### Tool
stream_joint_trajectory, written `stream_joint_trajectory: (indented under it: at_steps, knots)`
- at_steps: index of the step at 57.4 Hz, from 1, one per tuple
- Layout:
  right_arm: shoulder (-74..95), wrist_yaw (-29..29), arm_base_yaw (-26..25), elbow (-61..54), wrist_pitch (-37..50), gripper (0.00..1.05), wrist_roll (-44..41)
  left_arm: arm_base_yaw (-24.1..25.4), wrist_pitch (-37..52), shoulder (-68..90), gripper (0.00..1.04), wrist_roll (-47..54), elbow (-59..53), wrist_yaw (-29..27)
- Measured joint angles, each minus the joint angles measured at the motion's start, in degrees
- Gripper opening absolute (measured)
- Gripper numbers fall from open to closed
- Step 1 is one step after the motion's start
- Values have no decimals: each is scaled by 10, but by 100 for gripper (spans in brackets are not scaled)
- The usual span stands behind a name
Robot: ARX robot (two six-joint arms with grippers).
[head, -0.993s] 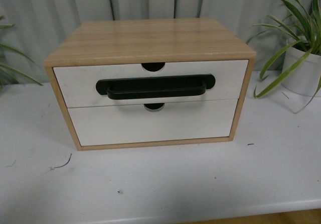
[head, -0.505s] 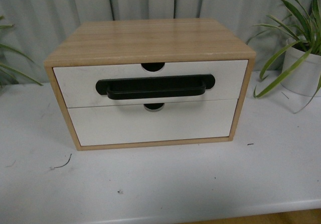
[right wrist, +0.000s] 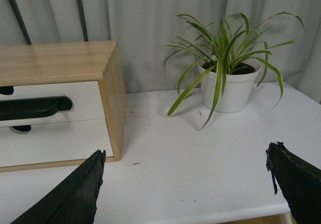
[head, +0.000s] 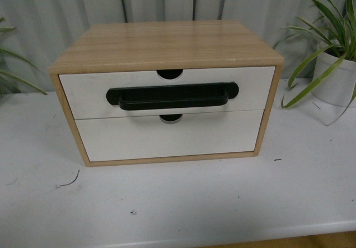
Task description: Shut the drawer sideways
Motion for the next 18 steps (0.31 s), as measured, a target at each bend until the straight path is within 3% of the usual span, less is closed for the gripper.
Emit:
stream_joint_trajectory:
  at_steps: [18]
  knots:
    - [0,0,0,0,0,98,0,0,0,0,98,0,0,0]
